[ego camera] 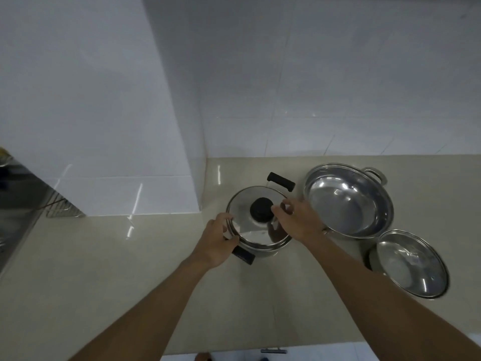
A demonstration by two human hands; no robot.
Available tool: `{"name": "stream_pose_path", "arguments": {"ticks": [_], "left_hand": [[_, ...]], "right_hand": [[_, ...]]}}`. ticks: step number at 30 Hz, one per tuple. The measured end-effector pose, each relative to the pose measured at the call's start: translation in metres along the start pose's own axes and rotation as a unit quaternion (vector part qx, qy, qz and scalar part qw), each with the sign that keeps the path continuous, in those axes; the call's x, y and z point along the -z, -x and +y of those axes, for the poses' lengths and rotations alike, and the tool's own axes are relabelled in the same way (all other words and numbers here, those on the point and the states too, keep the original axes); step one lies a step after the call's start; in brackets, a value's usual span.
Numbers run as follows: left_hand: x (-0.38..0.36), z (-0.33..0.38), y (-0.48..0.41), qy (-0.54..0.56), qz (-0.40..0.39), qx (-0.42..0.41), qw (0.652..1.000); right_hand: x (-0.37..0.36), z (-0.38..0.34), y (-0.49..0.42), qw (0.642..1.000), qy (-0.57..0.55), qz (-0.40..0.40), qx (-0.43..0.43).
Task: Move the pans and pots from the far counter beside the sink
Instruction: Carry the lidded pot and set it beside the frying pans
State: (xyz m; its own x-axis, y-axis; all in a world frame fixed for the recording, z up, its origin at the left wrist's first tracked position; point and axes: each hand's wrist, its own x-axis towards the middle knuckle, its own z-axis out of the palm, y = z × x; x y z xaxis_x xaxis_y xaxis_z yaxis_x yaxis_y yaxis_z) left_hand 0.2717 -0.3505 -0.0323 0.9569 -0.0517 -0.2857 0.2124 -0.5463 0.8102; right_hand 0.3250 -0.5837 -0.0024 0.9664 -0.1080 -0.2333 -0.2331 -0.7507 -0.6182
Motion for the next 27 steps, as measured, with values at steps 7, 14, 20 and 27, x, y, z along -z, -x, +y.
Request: {"name": "stream_pose_path", "arguments": {"ticks": [7, 14, 20, 27], "left_hand": [[0.039, -0.022, -0.005, -0.004, -0.006, 0.028, 1.000], [0.040, -0.017, -0.003, 0.002, 0.002, 0.034, 0.999], [0.033, -0.012, 0.002, 0.016, 0.046, 0.091, 0.995], [0.011, -0.004, 0.014, 0.080, 0.085, 0.205, 0.972]], "right_hand": [[-0.017, -0.016, 0.019, 1.000, 0.007, -0.006, 0.004], [-0.003, -0.022, -0.004, 0.999, 0.019, 0.035, 0.017], [0.011, -0.034, -0.045, 0.991, -0.001, 0.067, 0.112], [0.004, -0.029, -0.086, 0.988, 0.064, -0.032, 0.135]]}}
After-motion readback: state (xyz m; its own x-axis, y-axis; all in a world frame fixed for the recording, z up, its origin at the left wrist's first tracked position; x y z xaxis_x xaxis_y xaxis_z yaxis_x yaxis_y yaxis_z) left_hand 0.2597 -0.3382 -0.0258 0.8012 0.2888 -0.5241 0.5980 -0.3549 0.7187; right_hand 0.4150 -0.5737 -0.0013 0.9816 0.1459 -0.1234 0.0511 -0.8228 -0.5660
